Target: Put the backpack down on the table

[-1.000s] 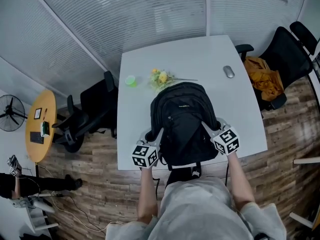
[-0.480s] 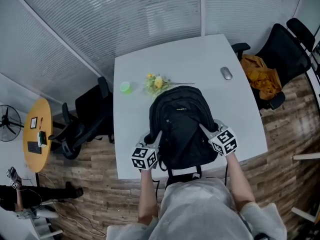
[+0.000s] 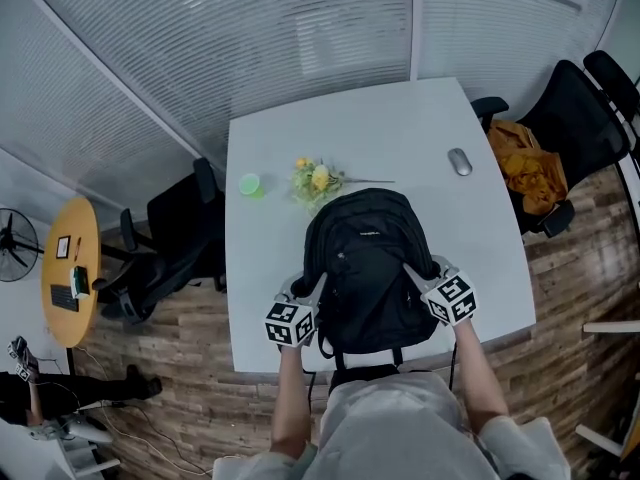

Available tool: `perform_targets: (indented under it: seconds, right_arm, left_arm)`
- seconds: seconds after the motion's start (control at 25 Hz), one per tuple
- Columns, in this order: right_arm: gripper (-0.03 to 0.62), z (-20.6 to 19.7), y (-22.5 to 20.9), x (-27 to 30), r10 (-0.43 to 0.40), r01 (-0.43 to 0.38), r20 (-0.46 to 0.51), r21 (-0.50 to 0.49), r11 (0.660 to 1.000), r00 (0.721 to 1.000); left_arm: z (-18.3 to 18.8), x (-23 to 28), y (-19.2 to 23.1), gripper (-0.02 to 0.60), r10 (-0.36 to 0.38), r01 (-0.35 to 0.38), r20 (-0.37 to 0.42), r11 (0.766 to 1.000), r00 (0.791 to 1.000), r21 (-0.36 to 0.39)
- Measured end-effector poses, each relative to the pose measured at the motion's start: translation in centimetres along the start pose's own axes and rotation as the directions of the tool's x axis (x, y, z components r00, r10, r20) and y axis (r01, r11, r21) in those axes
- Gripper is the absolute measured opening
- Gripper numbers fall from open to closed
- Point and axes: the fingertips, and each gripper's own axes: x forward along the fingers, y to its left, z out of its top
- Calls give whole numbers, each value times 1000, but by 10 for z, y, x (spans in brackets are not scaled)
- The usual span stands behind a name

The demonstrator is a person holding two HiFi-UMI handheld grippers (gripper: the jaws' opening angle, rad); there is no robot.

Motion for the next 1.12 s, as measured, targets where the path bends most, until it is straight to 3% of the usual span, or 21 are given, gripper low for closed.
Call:
perform_targets:
  seconds: [0.52, 1.12]
  right_arm:
    - [32, -16, -17, 27, -12, 13, -47, 7, 1000, 999]
    - [44, -39, -39, 54, -20, 24, -114, 33, 999, 993]
  left_arm:
    - [-20, 28, 27, 72, 21, -24, -39, 998, 999, -62]
    - [-40, 55, 47, 74, 9, -17, -91, 996, 996, -84]
